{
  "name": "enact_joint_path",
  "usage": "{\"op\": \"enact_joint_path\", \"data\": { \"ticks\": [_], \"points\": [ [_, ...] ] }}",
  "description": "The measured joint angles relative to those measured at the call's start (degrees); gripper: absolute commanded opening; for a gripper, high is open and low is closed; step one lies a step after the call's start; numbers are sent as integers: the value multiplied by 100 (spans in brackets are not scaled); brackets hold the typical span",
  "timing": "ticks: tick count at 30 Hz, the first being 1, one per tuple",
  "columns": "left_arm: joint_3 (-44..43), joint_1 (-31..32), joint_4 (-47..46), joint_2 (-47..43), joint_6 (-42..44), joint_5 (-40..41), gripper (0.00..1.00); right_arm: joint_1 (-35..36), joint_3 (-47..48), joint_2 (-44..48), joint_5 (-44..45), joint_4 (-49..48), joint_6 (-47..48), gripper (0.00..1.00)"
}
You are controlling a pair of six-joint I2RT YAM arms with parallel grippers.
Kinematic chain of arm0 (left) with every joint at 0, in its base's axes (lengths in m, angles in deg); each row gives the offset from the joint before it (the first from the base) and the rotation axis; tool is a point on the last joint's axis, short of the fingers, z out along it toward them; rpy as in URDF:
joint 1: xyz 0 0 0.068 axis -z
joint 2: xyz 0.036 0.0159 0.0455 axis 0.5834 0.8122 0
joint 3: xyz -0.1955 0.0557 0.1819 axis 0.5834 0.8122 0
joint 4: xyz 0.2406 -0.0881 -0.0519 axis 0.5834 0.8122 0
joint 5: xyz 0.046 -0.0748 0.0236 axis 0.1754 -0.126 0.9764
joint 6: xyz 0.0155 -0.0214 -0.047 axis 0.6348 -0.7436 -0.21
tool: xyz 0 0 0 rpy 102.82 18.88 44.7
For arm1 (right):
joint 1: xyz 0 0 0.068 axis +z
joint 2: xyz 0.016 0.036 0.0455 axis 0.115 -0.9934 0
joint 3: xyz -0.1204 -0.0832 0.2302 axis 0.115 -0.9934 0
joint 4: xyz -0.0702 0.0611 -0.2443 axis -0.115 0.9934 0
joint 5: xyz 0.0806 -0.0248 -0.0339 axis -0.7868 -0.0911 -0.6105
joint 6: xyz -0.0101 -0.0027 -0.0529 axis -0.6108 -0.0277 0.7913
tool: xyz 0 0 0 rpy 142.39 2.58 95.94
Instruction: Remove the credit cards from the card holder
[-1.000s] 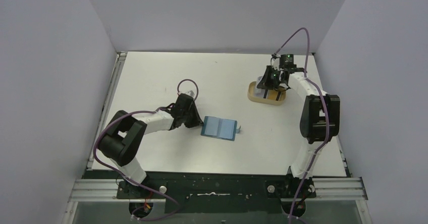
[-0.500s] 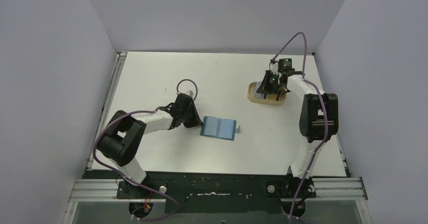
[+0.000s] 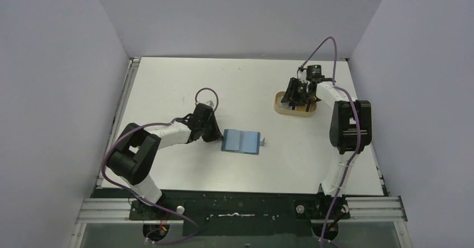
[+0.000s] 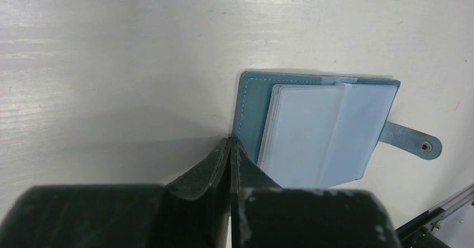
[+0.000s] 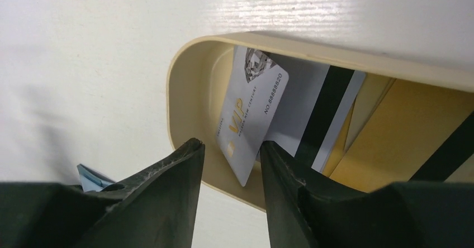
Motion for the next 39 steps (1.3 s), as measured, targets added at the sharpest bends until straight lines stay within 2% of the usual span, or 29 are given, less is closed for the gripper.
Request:
{"op": "enact_joint_path", "data": {
  "ticks": [8,14,18,20,23,25,26,30,35,39],
  "points": [
    [0,0,365,-151,94,98,0,57,435,188,446,431,181,55],
    [0,-4,892,-490,190,229,0,470,374,841,1167,581,234,62],
    [0,-7,1080,-802,195,262,0,1456,-234,1631,1357,153,50,64],
    [0,-7,1152,-951,195,289,0,2221,-452,1867,1405,-166,-66,65],
    [0,-7,1207,-1115,195,332,0,3241,-686,1926,1384,-675,-227,66],
    [0,-7,1233,-1132,195,348,0,3672,-824,1873,1375,-846,-321,66],
    [2,-9,1250,-1126,192,350,2,3799,-868,1825,1379,-870,-348,67],
    [48,-28,1248,-1029,181,356,21,3974,-929,1591,1493,-940,-402,68],
    [262,-63,1032,-750,37,223,38,4019,-1316,1502,1556,-1204,-518,68],
    [304,-90,741,-684,-107,46,45,4019,-1869,1502,1554,-1517,-691,68]
  ]
}}
